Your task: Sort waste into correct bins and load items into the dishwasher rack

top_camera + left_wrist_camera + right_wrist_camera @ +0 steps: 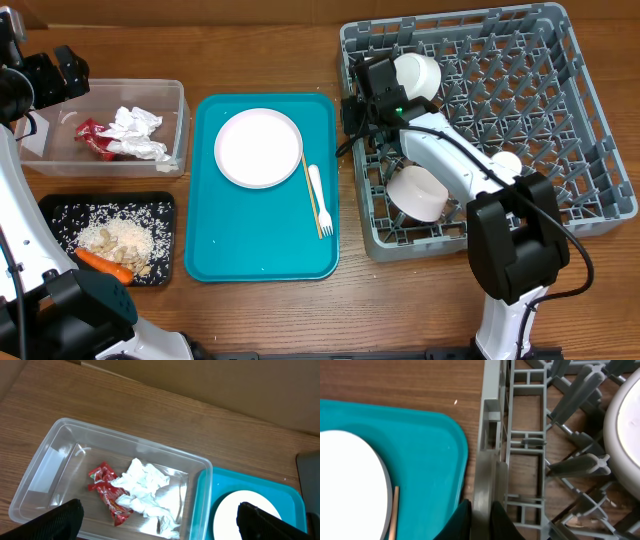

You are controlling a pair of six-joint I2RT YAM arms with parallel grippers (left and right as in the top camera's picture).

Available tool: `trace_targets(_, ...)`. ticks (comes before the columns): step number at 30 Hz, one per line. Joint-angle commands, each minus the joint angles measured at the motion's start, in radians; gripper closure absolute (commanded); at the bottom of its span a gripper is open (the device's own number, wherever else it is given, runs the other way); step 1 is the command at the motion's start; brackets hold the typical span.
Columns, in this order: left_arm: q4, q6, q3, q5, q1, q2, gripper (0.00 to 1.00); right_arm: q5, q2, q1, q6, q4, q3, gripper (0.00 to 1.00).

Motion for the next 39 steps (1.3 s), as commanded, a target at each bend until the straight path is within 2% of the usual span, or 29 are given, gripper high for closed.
trace_targets(1, 0.004, -0.013, 0.010, 0.011, -0.002, -0.005, 0.00, -0.030, -0.004, 0.009, -0.063, 0.082, 0.020, 0.96)
trace_targets(12, 0.004, -0.013, 0.010, 0.011, -0.002, -0.005, 0.00, 0.029, -0.004, 0.009, -0.009, 0.161, 0.021, 0.96)
trace_targets(14, 0.004, -0.013, 0.010, 0.011, -0.002, -0.005, 0.00, 0.027, -0.006, 0.009, -0.008, 0.160, 0.022, 0.85)
trace_targets(15, 0.005, -0.013, 0.010, 0.011, -0.002, -0.005, 0.00, 0.020, -0.010, 0.009, -0.009, 0.158, 0.023, 0.74)
trace_targets(16, 0.004, -0.013, 0.010, 0.011, -0.002, -0.005, 0.00, 0.010, -0.018, 0.009, -0.009, 0.153, 0.023, 0.59)
trace_targets(17, 0.004, -0.013, 0.010, 0.011, -0.002, -0.005, 0.00, -0.001, -0.026, 0.009, -0.009, 0.150, 0.023, 0.50)
trace_targets(21, 0.004, -0.013, 0.010, 0.011, -0.002, -0.005, 0.00, -0.061, -0.090, 0.009, -0.009, 0.136, 0.023, 0.31)
trace_targets(27, 0.004, -0.013, 0.010, 0.011, -0.003, -0.005, 0.00, -0.115, -0.239, 0.017, 0.015, 0.075, 0.023, 0.29)
trace_targets(31, 0.004, -0.013, 0.010, 0.011, -0.002, -0.005, 0.00, -0.163, -0.328, 0.061, 0.018, -0.046, 0.023, 0.31)
trace_targets(36, 0.005, -0.013, 0.010, 0.011, -0.002, -0.005, 0.00, -0.147, -0.334, 0.154, 0.049, -0.198, 0.020, 0.32)
trace_targets(39, 0.004, -0.013, 0.010, 0.011, -0.002, -0.005, 0.00, -0.147, -0.299, 0.215, 0.063, -0.235, 0.013, 0.31)
